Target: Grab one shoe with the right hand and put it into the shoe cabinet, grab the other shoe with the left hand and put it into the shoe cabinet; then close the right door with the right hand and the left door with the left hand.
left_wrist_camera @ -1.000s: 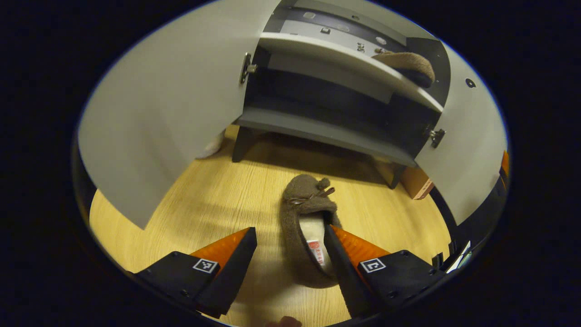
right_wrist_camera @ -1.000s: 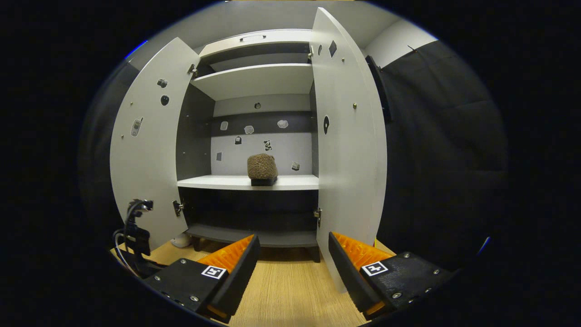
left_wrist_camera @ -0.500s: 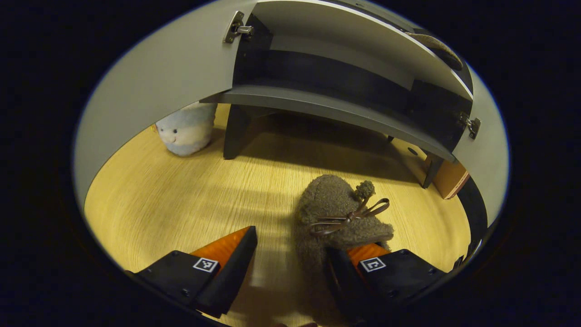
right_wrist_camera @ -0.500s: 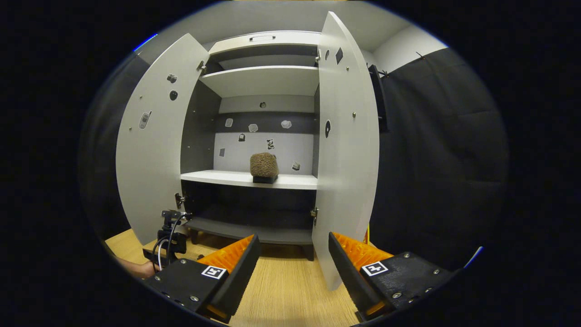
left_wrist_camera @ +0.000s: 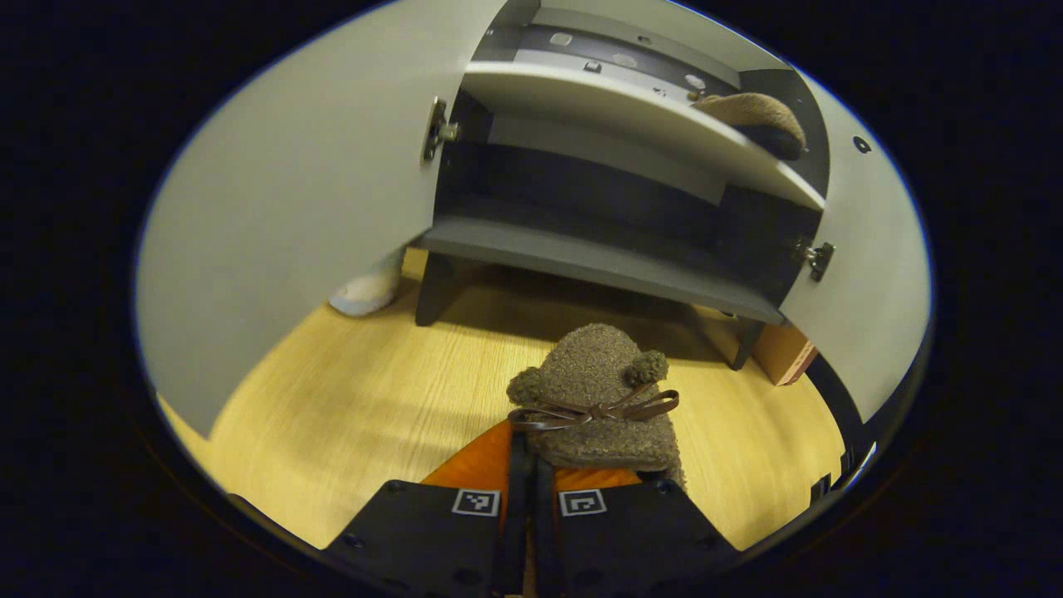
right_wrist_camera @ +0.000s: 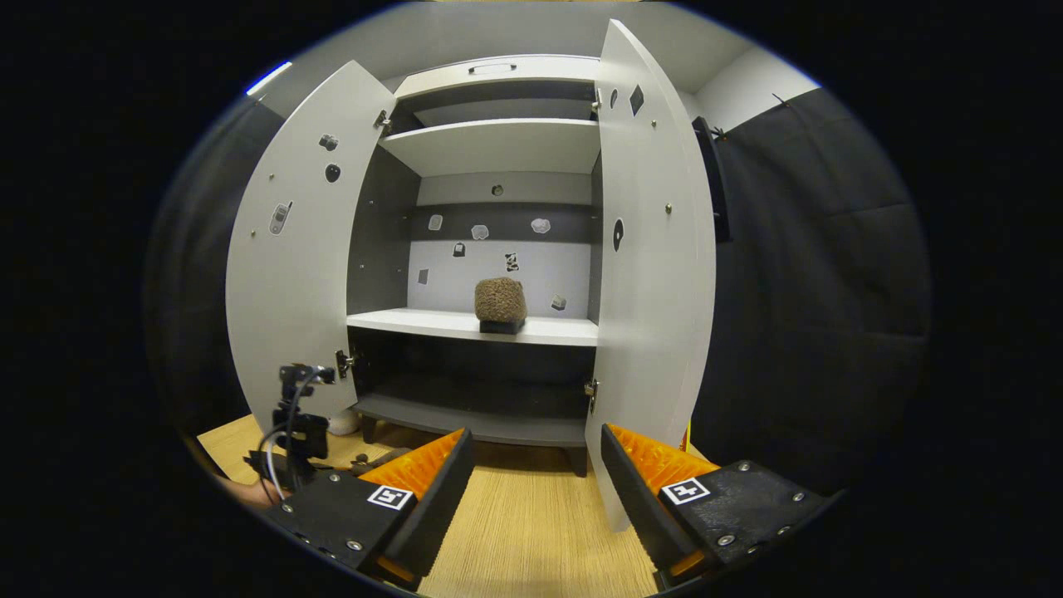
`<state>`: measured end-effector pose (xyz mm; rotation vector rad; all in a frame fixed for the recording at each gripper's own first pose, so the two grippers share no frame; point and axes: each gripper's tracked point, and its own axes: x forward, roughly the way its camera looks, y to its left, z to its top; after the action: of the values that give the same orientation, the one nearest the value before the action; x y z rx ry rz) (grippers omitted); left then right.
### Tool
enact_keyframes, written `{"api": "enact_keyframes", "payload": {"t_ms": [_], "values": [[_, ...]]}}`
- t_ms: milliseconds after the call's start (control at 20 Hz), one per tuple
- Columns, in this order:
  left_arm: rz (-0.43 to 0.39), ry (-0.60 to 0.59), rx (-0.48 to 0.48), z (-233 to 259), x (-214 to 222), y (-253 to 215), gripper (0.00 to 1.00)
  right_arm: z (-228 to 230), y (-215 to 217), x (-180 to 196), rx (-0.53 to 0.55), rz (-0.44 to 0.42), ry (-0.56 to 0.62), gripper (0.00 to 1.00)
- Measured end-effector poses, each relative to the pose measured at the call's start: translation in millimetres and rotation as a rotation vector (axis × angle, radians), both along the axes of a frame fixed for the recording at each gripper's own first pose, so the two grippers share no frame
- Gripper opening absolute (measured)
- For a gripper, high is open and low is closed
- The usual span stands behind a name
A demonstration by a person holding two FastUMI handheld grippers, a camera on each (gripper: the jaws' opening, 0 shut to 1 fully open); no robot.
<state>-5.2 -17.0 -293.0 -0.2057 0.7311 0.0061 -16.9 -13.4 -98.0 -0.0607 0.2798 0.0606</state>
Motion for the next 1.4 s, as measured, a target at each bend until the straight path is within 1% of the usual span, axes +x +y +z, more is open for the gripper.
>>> {"api": "enact_keyframes", "payload": {"t_ms": [50,150,200,250,350,400,500,550,600,650,700,750,800,850,900,950,1000,1050,1100,1150,1200,1300,1350,1400], "values": [[0.008,-0.039,0.009,32.8,-3.0,-0.6,0.12,-0.1,1.8,1.1,0.004,0.003,-0.002,0.88],[0.01,-0.121,0.004,102.7,3.5,-5.0,0.12,2.2,4.3,2.4,0.011,0.009,-0.008,0.98],[0.013,-0.172,0.01,137.8,15.4,-5.7,0.12,3.7,6.5,3.3,0.016,0.014,-0.011,0.98],[0.019,-0.213,0.031,169.9,30.7,-4.7,0.12,4.4,8.3,3.9,0.02,0.017,-0.015,0.93],[0.04,-0.272,0.077,222.3,70.0,0.5,0.12,10.0,11.1,4.3,0.03,0.024,-0.027,0.93],[0.046,-0.291,0.07,242.1,94.2,1.1,0.12,13.8,11.5,3.8,0.033,0.025,-0.035,0.93],[0.056,-0.309,0.025,270.9,149.4,-1.3,0.12,18.6,9.3,1.7,0.032,0.02,-0.049,0.93],[0.067,-0.313,0.007,276.6,154.2,-3.5,0.12,19.6,7.3,1.2,0.027,0.016,-0.051,0.93],[0.071,-0.311,-0.007,262.8,203.5,-7.3,0.12,20.6,3.2,-0.3,0.019,0.008,-0.053,0.93],[0.076,-0.307,-0.01,277.7,228.7,-3.6,0.12,21.4,-0.8,-1.9,0.013,-0.001,-0.055,0.93],[0.075,-0.301,0.012,271.5,251.5,-5.7,0.12,22.1,-5.3,-2.7,0.007,-0.011,-0.054,0.94],[0.055,-0.284,0.065,264.1,276.6,-6.6,0.12,21.8,-9.2,-5.4,0.003,-0.02,-0.049,0.94],[0.035,-0.265,0.118,251.9,295.5,-7.8,0.11,20.8,-13.1,-5.9,0.001,-0.029,-0.046,0.93],[0.018,-0.236,0.143,236.1,309.1,-15.1,0.11,20.1,-17.7,-6.9,-0.006,-0.04,-0.042,0.94],[0.007,-0.205,0.142,220.7,316.1,-23.6,0.12,19.0,-24.5,-6.7,-0.015,-0.056,-0.032,0.94],[0.007,-0.208,0.164,218.4,320.0,-25.2,0.11,17.6,-28.4,-8.2,-0.019,-0.068,-0.021,0.94],[-0.011,-0.24,0.163,225.3,326.7,-32.0,0.12,17.6,-33.7,-9.0,-0.02,-0.084,-0.011,0.94],[-0.026,-0.261,0.173,229.1,335.7,-34.6,0.12,18.3,-37.2,-9.4,-0.017,-0.095,-0.006,0.99],[-0.035,-0.261,0.186,229.1,336.9,-36.6,0.1,18.5,-39.8,-11.0,-0.013,-0.107,-0.003,0.94],[-0.047,-0.252,0.182,226.9,337.0,-41.3,0.11,18.6,-41.7,-12.4,-0.013,-0.116,-0.001,0.94],[-0.049,-0.23,0.157,224.4,336.7,-43.1,0.11,18.5,-43.6,-13.6,-0.015,-0.127,0.002,0.94],[-0.022,-0.178,0.068,221.0,344.3,-45.4,0.12,18.7,-43.0,-18.8,-0.021,-0.144,0.01,0.94],[-0.005,-0.173,0.051,221.8,354.0,-39.4,0.12,20.1,-41.3,-21.8,-0.02,-0.149,0.009,0.89],[0.006,-0.167,0.057,221.5,364.5,-32.4,0.12,22.8,-38.5,-23.3,-0.016,-0.15,0.008,0.94]]}}
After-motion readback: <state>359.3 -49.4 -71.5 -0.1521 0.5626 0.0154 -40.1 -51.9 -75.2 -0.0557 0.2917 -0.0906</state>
